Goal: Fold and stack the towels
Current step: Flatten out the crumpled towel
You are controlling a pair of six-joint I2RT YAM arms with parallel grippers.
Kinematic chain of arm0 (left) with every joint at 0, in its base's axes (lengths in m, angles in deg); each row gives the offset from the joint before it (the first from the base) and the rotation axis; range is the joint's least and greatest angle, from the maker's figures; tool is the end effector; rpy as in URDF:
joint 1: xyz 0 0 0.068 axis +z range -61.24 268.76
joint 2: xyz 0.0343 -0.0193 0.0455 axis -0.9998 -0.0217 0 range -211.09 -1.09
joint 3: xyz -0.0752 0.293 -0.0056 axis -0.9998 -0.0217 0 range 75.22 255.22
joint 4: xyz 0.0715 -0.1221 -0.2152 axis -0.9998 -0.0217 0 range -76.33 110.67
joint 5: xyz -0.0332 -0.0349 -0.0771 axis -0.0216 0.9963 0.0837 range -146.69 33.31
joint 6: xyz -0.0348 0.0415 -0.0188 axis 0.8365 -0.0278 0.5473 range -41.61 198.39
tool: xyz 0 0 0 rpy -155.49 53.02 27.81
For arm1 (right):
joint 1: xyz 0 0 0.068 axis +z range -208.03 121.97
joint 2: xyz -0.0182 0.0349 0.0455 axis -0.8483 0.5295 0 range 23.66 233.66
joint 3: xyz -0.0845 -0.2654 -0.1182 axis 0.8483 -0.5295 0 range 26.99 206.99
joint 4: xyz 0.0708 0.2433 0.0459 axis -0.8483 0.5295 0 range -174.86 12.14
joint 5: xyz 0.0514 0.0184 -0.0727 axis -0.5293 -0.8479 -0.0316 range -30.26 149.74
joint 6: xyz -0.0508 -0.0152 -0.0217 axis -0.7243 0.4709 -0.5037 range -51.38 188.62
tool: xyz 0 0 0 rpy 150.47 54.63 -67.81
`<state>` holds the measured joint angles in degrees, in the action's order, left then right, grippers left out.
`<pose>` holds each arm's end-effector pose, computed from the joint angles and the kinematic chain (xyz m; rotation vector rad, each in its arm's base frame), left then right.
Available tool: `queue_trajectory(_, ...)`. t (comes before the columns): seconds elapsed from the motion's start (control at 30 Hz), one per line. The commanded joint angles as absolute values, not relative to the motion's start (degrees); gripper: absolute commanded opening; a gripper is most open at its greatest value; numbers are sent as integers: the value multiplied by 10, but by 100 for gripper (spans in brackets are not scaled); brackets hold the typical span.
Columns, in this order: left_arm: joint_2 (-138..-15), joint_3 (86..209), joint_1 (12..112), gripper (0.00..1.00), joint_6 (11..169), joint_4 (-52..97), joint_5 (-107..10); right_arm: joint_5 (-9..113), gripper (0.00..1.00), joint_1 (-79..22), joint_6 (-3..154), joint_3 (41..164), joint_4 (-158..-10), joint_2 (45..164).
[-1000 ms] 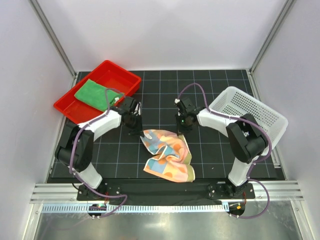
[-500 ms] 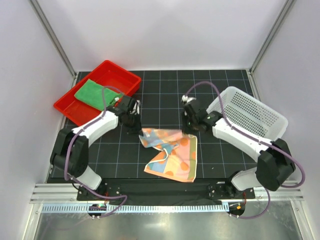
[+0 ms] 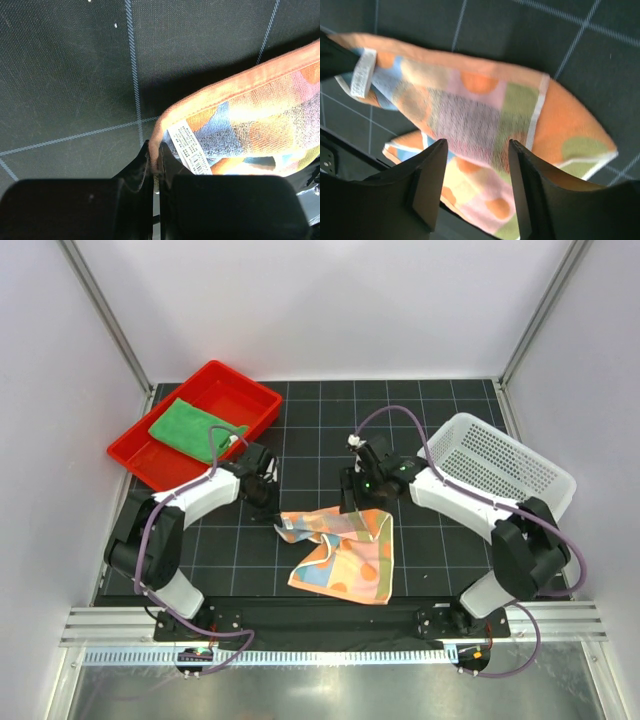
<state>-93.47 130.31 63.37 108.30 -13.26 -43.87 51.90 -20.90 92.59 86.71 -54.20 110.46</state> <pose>0.2642 -0.1354 0.2023 -0.0608 2.9108 -0.5130 0.2409 0.1893 0.2549 -0.3587 2.6477 0.5505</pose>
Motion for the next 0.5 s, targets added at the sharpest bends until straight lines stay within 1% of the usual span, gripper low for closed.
queue_trajectory(0.0,-933,1311,633,0,1079,-123,-443,488,56,-237,910,903,-589,1150)
queue_trajectory(0.03,-933,1311,633,0,1079,-121,-442,484,52,-242,908,909,-592,1163)
queue_trajectory(0.07,-933,1312,633,0,1079,-120,-441,482,46,-249,903,920,-594,1174)
queue_trajectory(0.13,-931,1312,633,0,1078,-120,-441,479,44,-267,888,927,-595,1199)
queue_trajectory(0.2,-930,1311,633,0,1078,-119,-439,469,45,-288,875,933,-594,1213)
queue_trajectory(0.23,-930,1311,633,0,1078,-120,-439,459,50,-295,869,934,-592,1218)
queue_trajectory(0.3,-930,1313,633,0,1078,-118,-435,429,53,-317,863,939,-591,1238)
queue_trajectory(0.47,-930,1312,633,0,1080,-112,-430,379,54,-336,850,929,-615,1260)
